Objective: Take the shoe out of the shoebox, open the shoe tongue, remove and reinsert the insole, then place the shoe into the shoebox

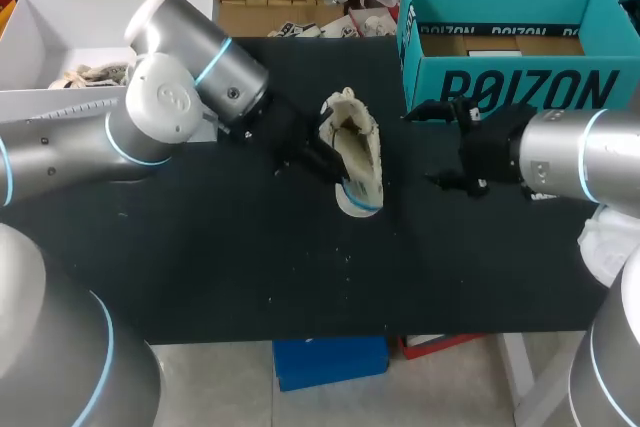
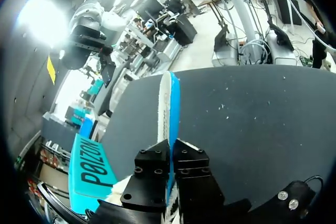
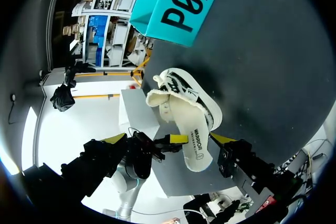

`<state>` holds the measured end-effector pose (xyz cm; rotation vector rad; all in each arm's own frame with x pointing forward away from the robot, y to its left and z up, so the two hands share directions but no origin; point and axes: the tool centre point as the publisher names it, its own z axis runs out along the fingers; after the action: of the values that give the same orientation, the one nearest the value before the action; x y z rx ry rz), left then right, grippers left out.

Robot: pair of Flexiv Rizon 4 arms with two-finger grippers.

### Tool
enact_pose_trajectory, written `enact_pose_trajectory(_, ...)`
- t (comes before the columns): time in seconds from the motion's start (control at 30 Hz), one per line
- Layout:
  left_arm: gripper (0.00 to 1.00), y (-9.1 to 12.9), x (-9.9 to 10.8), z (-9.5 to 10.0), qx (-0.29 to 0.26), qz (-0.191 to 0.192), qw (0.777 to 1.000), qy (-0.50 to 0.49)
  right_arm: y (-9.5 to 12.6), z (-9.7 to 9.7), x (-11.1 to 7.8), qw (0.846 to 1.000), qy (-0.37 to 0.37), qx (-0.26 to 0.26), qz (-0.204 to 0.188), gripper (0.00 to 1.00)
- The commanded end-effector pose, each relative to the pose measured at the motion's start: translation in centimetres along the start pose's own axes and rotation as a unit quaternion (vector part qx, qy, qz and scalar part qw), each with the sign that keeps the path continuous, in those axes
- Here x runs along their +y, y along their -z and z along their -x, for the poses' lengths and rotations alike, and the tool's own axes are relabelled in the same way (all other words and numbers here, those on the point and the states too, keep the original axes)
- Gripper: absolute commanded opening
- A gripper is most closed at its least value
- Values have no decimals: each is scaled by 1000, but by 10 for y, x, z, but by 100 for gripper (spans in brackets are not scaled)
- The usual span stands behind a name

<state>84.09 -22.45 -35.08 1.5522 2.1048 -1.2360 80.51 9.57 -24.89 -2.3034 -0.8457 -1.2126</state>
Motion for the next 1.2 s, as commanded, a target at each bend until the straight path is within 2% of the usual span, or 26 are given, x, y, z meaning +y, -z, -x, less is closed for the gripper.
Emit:
enact_pose_trajectory(0.03, 0, 2, 2, 2, -4, 2, 1000, -2, 3, 6, -6, 985, -54, 5, 165, 100)
enact_pose_trajectory(0.33, 0, 1, 6, 4, -42, 9, 999, -1, 3, 6, -6, 985, -54, 5, 165, 100)
enact_pose_trajectory(0.57, 0, -4, 19, 6, -66, 21, 998, 6, 3, 6, -6, 985, -54, 5, 165, 100)
enact_pose_trajectory(1.2, 0, 1, 48, 10, -63, 21, 998, 22, 3, 6, -6, 985, -54, 5, 165, 100)
